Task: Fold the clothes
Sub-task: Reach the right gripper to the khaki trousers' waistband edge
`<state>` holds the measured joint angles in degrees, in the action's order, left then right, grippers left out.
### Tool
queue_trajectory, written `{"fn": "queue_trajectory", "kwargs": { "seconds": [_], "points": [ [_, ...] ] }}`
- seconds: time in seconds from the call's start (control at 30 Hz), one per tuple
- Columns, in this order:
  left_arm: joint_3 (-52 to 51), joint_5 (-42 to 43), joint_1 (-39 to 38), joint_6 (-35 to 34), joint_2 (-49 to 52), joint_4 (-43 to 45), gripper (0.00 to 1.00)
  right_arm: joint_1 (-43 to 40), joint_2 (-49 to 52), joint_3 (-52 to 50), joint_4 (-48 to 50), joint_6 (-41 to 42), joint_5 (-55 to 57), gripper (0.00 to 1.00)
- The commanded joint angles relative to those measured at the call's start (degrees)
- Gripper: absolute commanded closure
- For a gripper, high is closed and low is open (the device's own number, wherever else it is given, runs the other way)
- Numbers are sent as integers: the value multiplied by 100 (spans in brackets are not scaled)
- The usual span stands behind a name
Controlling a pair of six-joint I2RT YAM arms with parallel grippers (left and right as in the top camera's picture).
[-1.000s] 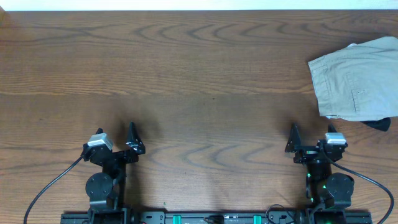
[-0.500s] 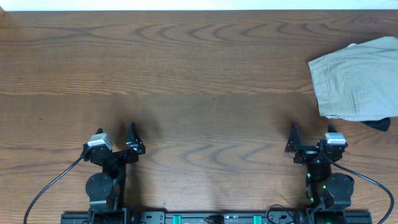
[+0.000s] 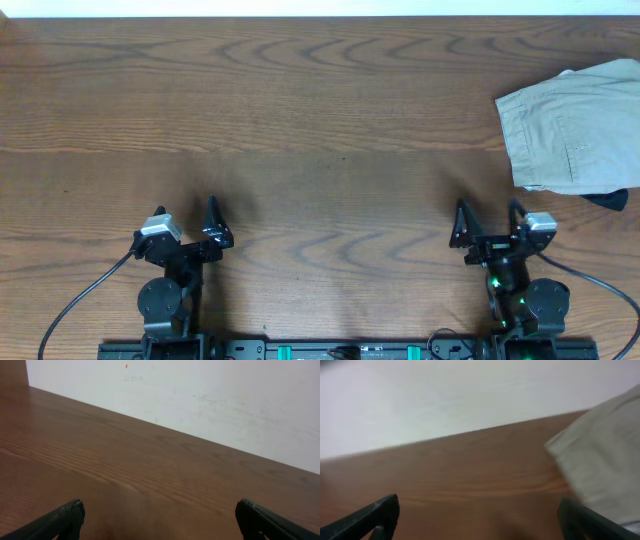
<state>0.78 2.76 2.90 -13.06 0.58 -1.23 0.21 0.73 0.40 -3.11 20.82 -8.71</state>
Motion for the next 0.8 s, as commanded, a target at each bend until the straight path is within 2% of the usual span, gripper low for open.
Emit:
{"fn": "queue_trajectory", "kwargs": {
  "seconds": [0.0,0.1,0.23,0.4,0.53,0.67,0.77],
  "points": [
    [-55,-87,2,57,-24,-262,2,-55,7,-9,15,1604,-732,1],
    [-55,-87,2,55,-24,-262,2,-55,7,-9,39,2022,-1049,1],
    [-55,-87,2,57,-24,-262,2,-57,7,-9,262,1985,-1746,1],
    [-52,-87,2,57,-24,-264,2,-57,7,122,918,929,-2583,1],
    [-55,-87,2,57,-24,-264,2,-57,17,575,756,450,-2455,1],
    [-52,-87,2,57,-24,-262,2,-57,247,1233,-122,-9,-1692,1],
    [-55,-87,2,57,-24,-262,2,-57,822,1818,-730,-546,-1099,1]
  ]
}}
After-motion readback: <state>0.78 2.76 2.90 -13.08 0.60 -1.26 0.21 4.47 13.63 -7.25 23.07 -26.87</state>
